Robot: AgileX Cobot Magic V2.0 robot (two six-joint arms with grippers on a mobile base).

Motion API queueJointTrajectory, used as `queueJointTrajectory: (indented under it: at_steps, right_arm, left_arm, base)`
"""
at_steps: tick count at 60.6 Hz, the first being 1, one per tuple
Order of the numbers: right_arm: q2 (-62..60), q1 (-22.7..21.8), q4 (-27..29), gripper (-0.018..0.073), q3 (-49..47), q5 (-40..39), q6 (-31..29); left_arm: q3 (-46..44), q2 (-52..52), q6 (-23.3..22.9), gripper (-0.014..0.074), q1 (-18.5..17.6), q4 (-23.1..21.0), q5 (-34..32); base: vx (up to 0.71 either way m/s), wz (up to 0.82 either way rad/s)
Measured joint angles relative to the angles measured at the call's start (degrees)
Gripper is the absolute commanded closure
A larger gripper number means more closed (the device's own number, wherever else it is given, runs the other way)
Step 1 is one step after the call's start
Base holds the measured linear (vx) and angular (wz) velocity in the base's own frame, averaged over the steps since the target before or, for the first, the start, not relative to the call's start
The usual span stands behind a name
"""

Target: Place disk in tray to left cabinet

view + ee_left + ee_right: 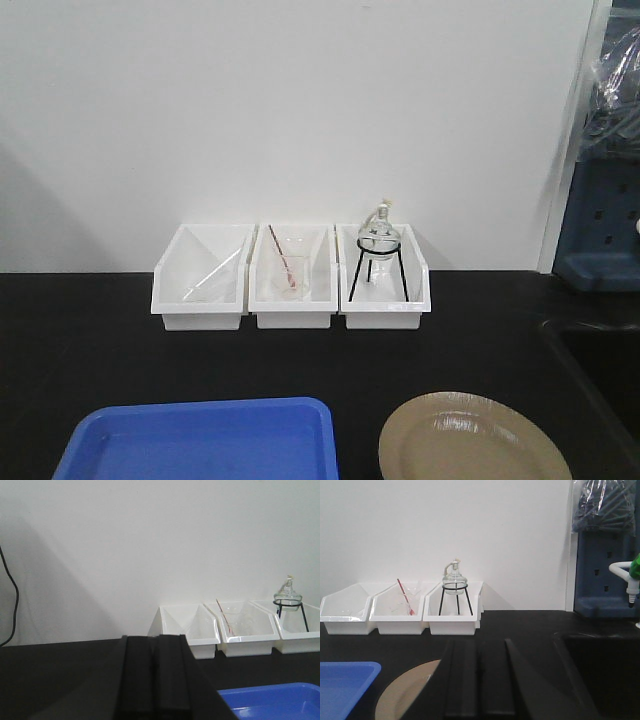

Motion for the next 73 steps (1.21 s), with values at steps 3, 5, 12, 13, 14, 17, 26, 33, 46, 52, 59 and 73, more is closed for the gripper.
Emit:
queueJointTrajectory:
  at_steps: [3, 5, 12, 13, 14, 17, 26, 33, 46, 52, 59, 73]
  right_arm:
    - [2.77, 0.0, 0.0, 0.0557, -1.45, 0.02, 0.0]
    - [4.78, 0.0, 0.0, 0.0557, -2.25, 0.02, 0.0]
    - [11.13, 0.0, 0.0, 0.055, -3.61, 0.03, 0.0]
    - [11.89, 0.0, 0.0, 0.0547, -3.68, 0.03, 0.0]
    - [12.98, 0.0, 0.0, 0.0547, -3.68, 0.03, 0.0]
    - [15.44, 0.0, 0.0, 0.0541, -3.68, -0.1, 0.0]
    - [21.19, 0.0, 0.0, 0.0512, -3.68, -2.36, 0.0]
    - [24.69, 0.0, 0.06, 0.0467, -3.68, -4.57, 0.0]
    - [28.45, 0.0, 0.21, 0.032, -3.68, -5.32, 0.0]
    - [29.9, 0.0, 0.21, 0.0242, -3.68, -5.39, 0.0]
    - [31.46, 0.0, 0.21, 0.0164, -3.68, -5.39, 0.0]
    - [32.53, 0.0, 0.21, 0.0117, -3.69, -5.5, 0.0]
  left_arm:
    - [-1.22, 2.65, 0.0, 0.0599, 0.0, 0.0, 0.28]
    - [-1.81, 4.15, 0.0, 0.0598, 0.0, 0.0, 0.28]
    - [-2.12, 9.94, 0.0, 0.0596, 0.0, 0.0, 0.35]
    - [-2.12, 10.53, 0.0, 0.0596, 0.0, 0.0, 0.41]
    - [-2.12, 11.1, 0.0, 0.0595, 0.0, 0.0, 0.41]
    - [-2.12, 12.81, 0.0, 0.0593, 0.0, 0.0, 0.41]
    - [-2.12, 16.15, 0.0, 0.0582, 0.0, 0.0, 0.41]
    - [-2.12, 17.0, 0.0, 0.0556, 0.0, 0.0, 0.41]
    - [-2.12, 17.02, 0.0, 0.0441, 0.0, 0.0, 0.41]
    - [-2.12, 17.02, 0.0, 0.0358, 0.0, 0.0, 0.41]
    - [-2.12, 17.02, 0.0, 0.0265, 0.0, 0.0, 0.41]
    - [-2.12, 17.02, 0.0, 0.0216, 0.0, 0.0, 0.41]
  base:
    - [0.0, 0.0]
    - [0.0, 0.0]
    - [0.0, 0.0]
    - [0.0, 0.0]
    - [0.0, 0.0]
    - [0.0, 0.0]
    - [0.0, 0.0]
    - [0.0, 0.0]
    - [0.0, 0.0]
    - [0.0, 0.0]
    - [0.0, 0.0]
    - [0.0, 0.0]
